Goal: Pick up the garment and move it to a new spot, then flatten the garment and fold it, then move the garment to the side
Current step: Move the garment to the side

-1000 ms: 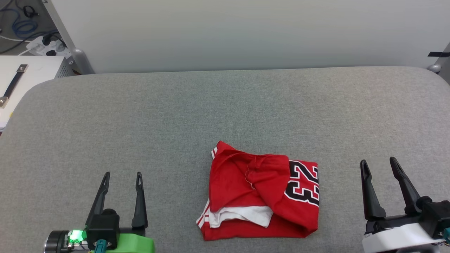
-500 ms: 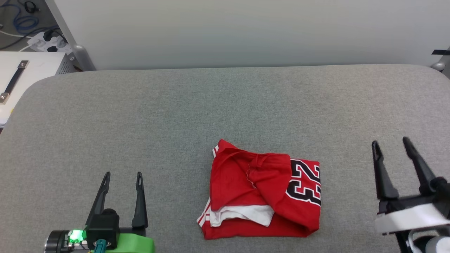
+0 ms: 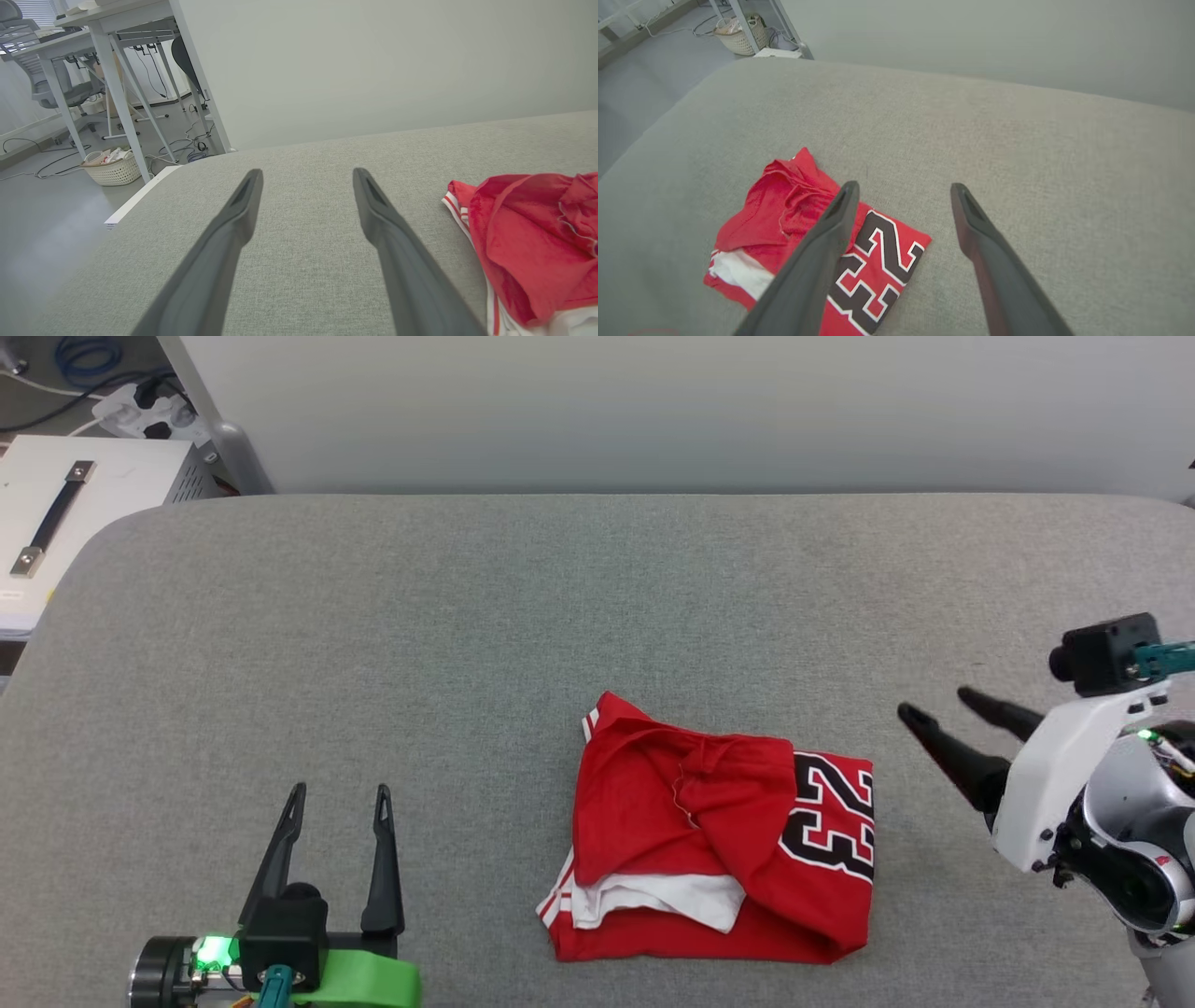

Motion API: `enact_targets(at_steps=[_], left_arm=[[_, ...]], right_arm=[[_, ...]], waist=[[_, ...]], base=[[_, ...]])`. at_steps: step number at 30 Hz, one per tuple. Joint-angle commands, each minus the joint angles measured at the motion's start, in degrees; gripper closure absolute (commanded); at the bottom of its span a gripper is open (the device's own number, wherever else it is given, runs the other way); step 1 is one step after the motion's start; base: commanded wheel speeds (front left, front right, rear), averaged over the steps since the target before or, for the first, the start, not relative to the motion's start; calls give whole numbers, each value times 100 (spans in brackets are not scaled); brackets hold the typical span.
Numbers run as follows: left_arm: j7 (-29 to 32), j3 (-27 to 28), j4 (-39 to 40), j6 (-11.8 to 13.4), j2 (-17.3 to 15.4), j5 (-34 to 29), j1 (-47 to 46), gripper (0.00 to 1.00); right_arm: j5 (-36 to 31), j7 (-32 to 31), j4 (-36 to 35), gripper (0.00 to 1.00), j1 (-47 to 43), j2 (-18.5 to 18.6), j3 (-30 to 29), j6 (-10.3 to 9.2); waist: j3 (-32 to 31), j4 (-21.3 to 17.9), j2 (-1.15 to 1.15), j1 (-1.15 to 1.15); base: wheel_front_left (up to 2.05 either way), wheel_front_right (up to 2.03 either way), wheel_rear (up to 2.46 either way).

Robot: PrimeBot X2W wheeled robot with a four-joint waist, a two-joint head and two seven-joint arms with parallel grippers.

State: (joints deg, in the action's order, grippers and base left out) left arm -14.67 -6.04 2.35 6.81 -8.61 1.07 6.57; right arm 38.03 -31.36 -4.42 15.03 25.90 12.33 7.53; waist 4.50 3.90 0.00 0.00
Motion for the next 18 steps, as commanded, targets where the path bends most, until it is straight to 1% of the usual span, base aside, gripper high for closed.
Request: enact_targets(at_steps=[1, 3, 5, 9, 11, 15, 18], left_arm=[[-33, -13, 22, 2, 34, -32, -129, 0], [-33, -34, 40, 12, 49, -42, -145, 0], [-33, -57, 54, 24, 67, -50, -169, 0], [-33, -130, 72, 34, 109, -70, -266, 0], [-33, -157, 75, 46, 129, -76, -324, 0], [-33, -193, 76, 62, 148, -81, -429, 0], [-33, -221, 68, 70, 161, -85, -515, 0]], right_arm=[[324, -488, 65, 0, 69, 67, 99, -4], [669, -1113, 114, 0, 50, 174, 217, -4], [922, -1525, 167, 0, 37, 205, 245, -4], [1136, -2027, 318, 0, -9, 231, 355, -4], [1144, -2145, 402, 0, -36, 259, 428, -4], [1130, -2143, 663, 0, -13, 228, 490, -4], [1197, -2080, 912, 0, 55, 91, 487, -4]], waist=[[65, 60, 0, 0], [123, 108, 0, 0], [195, 155, 0, 0], [362, 278, 0, 0], [464, 339, 0, 0], [674, 437, 0, 0], [822, 494, 0, 0]], base=[[0, 0, 0], [0, 0, 0], [0, 0, 0], [0, 0, 0], [0, 0, 0], [0, 0, 0], [0, 0, 0]])
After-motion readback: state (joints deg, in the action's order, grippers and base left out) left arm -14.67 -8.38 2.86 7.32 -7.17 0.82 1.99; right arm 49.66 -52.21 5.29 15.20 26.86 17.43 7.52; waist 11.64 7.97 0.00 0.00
